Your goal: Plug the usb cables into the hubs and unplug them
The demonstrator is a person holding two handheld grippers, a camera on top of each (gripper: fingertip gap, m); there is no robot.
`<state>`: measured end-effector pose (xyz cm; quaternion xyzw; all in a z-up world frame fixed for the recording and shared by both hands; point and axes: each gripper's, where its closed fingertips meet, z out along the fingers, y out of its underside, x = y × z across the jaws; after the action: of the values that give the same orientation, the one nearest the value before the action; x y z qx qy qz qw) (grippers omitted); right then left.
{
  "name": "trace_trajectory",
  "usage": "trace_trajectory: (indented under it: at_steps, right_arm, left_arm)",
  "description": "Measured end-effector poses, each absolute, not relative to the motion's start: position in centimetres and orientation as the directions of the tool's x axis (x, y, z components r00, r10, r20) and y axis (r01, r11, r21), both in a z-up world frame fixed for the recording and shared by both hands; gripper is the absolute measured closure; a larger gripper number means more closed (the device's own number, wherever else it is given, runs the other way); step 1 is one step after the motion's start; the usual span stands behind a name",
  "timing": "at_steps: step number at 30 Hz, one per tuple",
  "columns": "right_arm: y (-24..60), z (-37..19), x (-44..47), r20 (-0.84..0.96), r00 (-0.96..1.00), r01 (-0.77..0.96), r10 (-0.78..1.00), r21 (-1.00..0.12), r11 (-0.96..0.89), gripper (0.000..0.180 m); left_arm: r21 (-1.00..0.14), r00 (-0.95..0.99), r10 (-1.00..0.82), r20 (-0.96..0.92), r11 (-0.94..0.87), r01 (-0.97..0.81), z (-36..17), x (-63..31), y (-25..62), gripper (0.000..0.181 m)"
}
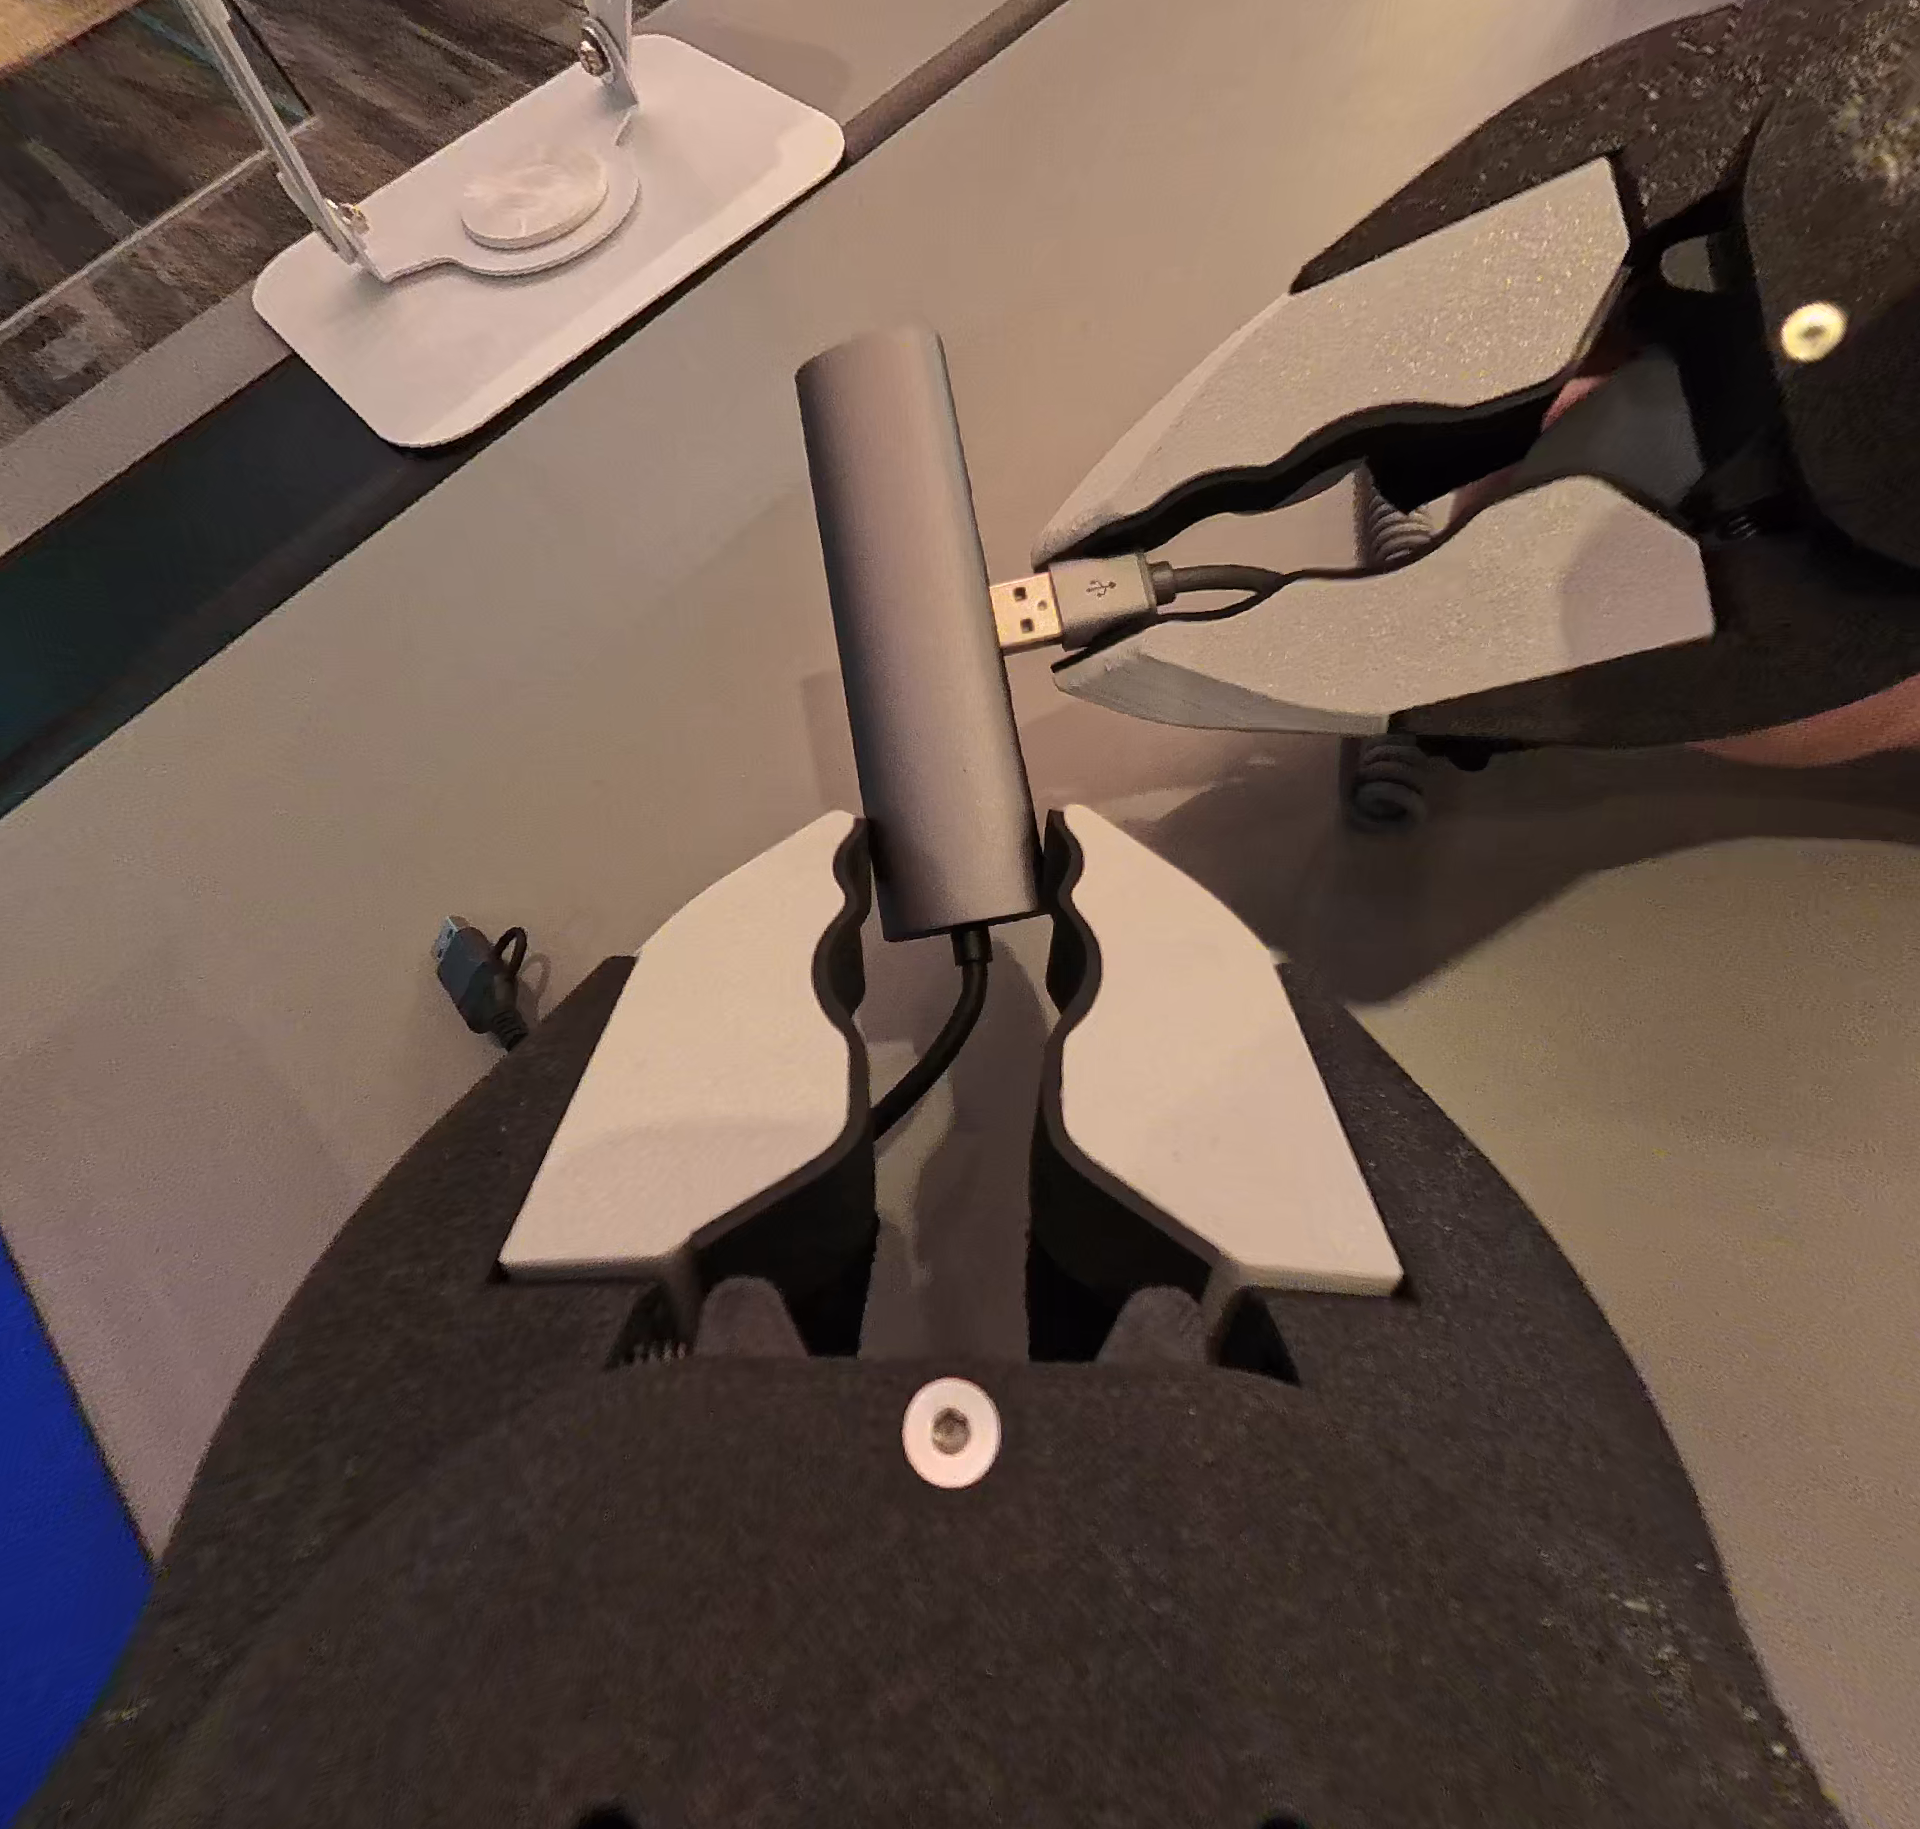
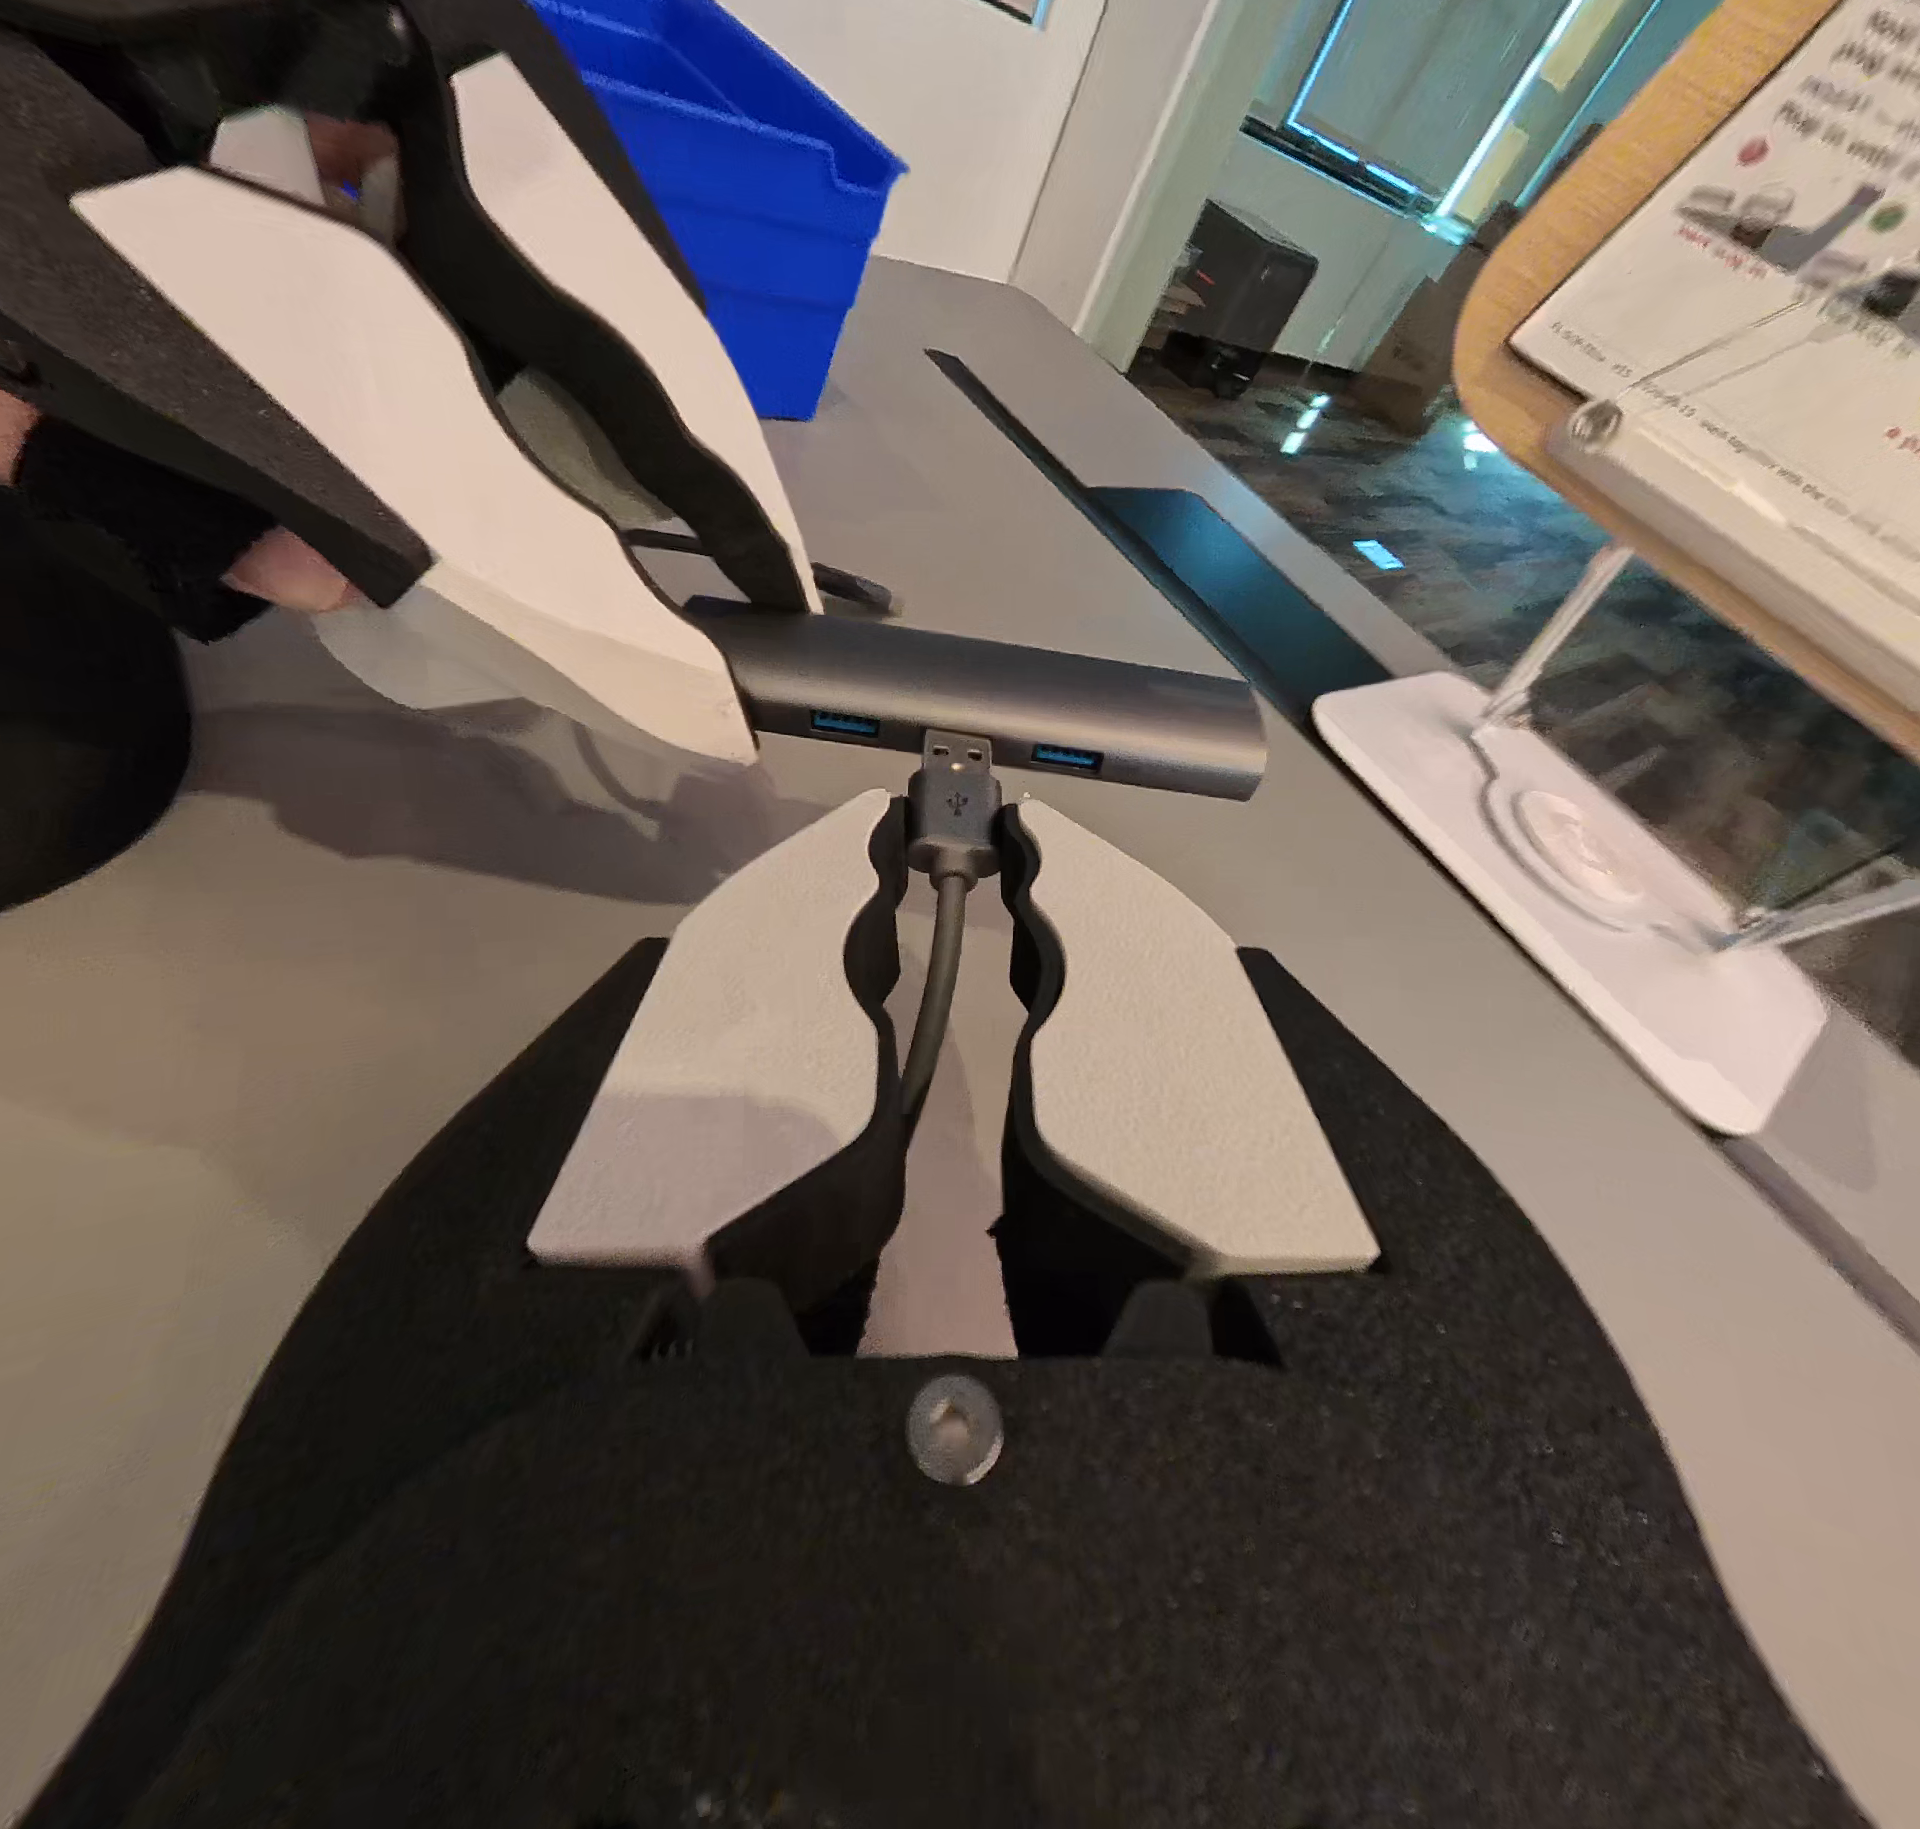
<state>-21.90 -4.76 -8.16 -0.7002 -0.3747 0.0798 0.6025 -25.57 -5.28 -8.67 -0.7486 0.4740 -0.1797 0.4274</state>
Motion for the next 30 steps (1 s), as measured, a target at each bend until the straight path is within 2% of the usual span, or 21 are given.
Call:
trace_trajectory:
  at_steps: [2, 6, 12, 14, 17, 22, 30]
  right_arm:
    - [-4.7, -7.8, -21.6, 0.283, 0.730, 0.373, 0.622, -0.928, -0.017, 0.163]
    - [-4.5, -8.0, -21.7, 0.334, 0.739, 0.424, 0.585, -0.905, -0.020, 0.163]
    - [-4.6, -8.0, -21.7, 0.380, 0.722, 0.463, 0.578, -0.886, 0.003, 0.163]
    - [-4.5, -7.9, -21.9, 0.374, 0.722, 0.458, 0.583, -0.889, 0.003, 0.163]
    - [-4.8, -7.0, -22.0, 0.326, 0.738, 0.401, 0.590, -0.916, 0.004, 0.163]
    - [-5.2, -6.4, -21.9, 0.242, 0.748, 0.317, 0.618, -0.948, -0.013, 0.163]
    - [-5.2, -6.4, -21.4, 0.200, 0.747, 0.287, 0.634, -0.957, -0.035, 0.163]
  left_arm:
    - [-0.834, 0.487, -0.866, -0.116, -0.181, -0.521, -8.1, -25.3, -5.4, 0.149]
    - [-0.833, 0.493, -0.854, -0.166, -0.146, -0.534, -7.7, -25.4, -5.3, 0.149]
    - [-0.828, 0.510, -0.855, -0.098, -0.214, -0.518, -8.3, -25.4, -5.2, 0.149]
    - [-0.834, 0.518, -0.855, -0.003, -0.284, -0.473, -8.5, -25.4, -5.1, 0.150]
    - [-0.845, 0.477, -0.840, 0.260, -0.437, -0.308, -7.6, -25.5, -5.4, 0.150]
    - [-0.788, 0.356, -0.771, 0.528, -0.602, -0.133, -6.6, -26.1, -5.3, 0.150]
    - [-0.790, 0.378, -0.791, 0.481, -0.578, -0.206, -7.8, -25.7, -5.5, 0.150]
